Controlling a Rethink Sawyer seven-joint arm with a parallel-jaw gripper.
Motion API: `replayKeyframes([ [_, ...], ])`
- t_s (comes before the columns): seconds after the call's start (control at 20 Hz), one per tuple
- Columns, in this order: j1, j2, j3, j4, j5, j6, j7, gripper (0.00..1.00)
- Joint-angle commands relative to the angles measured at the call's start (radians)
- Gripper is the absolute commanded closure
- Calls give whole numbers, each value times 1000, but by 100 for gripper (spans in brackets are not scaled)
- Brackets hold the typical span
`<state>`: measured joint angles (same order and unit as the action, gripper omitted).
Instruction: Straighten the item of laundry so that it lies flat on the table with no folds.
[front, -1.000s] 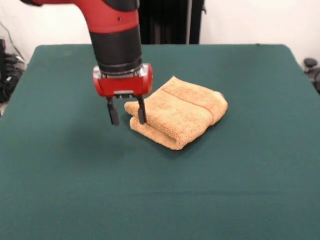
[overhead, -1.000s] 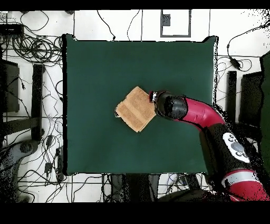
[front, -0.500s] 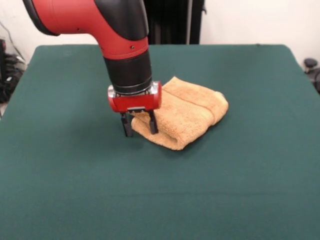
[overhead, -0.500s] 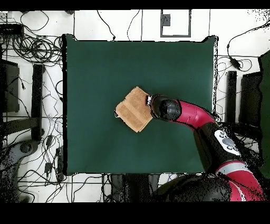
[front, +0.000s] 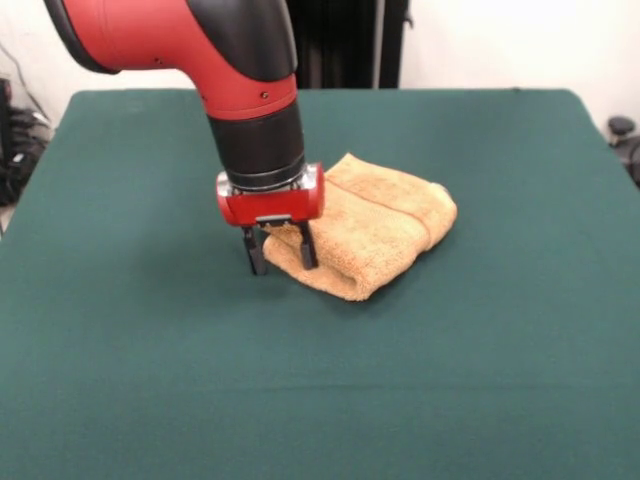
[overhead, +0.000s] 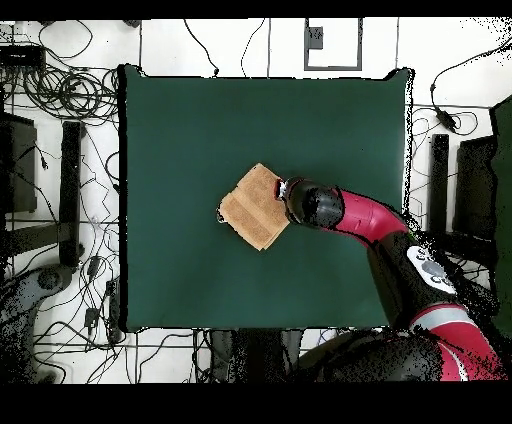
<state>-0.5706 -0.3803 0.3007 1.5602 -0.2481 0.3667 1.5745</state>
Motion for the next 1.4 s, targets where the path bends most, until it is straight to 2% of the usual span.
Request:
replayKeyframes([
  [0.05,71,113,128,9,0,-62,77,0],
  [0.4,129,69,73,26,11,-77,147,0],
  [0.55,130,46,76,46,22,-63,152,0],
  [1.1,146,-140,69,143,45,52,133,0],
  [1.4,145,-137,88,152,76,61,133,0],
])
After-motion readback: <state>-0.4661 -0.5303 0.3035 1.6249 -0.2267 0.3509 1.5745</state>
